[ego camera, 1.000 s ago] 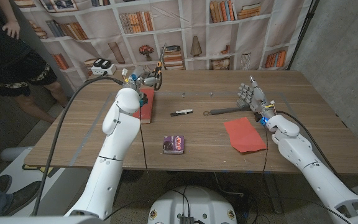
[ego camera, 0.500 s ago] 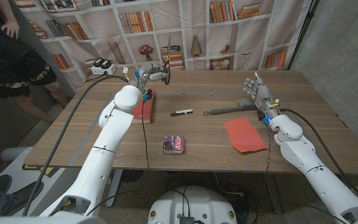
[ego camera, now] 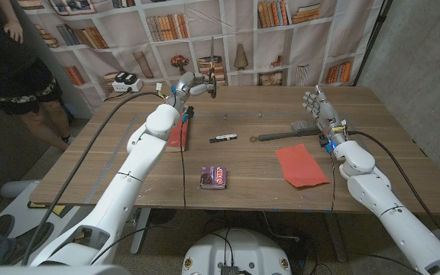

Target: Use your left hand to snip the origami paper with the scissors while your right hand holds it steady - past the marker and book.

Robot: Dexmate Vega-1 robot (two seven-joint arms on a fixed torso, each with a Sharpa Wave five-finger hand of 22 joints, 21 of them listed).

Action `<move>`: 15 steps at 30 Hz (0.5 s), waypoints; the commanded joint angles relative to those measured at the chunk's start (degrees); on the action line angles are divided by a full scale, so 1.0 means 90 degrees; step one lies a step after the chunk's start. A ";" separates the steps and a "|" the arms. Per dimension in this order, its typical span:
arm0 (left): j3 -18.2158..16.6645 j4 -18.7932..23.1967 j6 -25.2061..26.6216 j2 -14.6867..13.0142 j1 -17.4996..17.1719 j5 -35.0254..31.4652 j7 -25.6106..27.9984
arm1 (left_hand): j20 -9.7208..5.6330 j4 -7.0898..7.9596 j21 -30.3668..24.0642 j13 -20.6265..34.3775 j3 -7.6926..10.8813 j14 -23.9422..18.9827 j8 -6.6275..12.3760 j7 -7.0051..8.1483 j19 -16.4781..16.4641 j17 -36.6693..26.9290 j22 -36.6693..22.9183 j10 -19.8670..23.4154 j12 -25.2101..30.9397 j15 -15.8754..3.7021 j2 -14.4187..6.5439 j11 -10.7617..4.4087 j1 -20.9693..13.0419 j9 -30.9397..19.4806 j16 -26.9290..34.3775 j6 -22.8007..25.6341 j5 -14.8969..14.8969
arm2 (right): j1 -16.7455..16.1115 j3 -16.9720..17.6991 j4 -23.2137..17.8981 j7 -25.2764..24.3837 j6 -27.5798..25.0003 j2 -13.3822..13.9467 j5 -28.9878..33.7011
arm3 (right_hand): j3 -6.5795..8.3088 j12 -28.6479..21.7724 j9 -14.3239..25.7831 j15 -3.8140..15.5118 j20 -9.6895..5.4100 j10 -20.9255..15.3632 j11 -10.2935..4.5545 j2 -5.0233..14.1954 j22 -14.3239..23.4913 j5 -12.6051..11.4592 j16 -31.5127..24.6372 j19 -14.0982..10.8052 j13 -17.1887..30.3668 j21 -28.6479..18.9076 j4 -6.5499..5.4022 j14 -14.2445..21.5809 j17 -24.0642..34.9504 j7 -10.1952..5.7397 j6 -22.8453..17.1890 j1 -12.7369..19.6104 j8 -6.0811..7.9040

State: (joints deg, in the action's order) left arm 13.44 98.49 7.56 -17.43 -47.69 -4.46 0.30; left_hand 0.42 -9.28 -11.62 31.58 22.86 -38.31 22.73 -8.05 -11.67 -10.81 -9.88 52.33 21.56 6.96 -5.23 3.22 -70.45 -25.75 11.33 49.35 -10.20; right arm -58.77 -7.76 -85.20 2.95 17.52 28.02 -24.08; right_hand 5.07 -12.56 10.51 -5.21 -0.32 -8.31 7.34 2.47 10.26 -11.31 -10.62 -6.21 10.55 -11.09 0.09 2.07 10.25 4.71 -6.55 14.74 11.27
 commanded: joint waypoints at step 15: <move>0.0436 -0.0142 -0.0542 -0.0869 0.0363 0.0902 0.0077 | 0.0046 0.0621 0.0055 0.0256 0.0653 -0.1268 0.0080 0.0606 -0.0044 -0.0044 -0.0005 0.1142 0.0138 -0.1910 -0.0225 -0.1178 0.0400 0.0008 0.0013 0.0574 -0.0035 | -0.0221 -0.0007 -0.0513 -0.0515 0.0032 0.0148 0.0443 | 0.0031 -0.0020 0.0027 -0.0003 -0.0034 -0.0051 -0.0038 0.0025 0.0029 0.0011 -0.0021 -0.0014 0.0006 -0.0048 0.0043 0.0042 0.0014 0.0004 -0.0076 0.0029 0.0038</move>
State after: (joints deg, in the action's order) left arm 16.16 95.77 0.56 -21.28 -45.67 1.24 3.83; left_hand 0.14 -9.28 -11.21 33.45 22.86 -39.23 23.15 -7.63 -11.99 -11.08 -9.88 52.07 22.34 6.85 -4.32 2.96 -69.53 -25.45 11.30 49.75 -10.20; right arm -59.52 -8.10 -87.66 0.10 18.26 28.81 -21.19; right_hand 5.23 -12.56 10.52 -5.21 -0.32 -8.62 7.04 2.47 10.26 -11.31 -10.61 -6.21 10.54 -11.09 0.25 2.07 10.25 4.71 -6.55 14.74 11.27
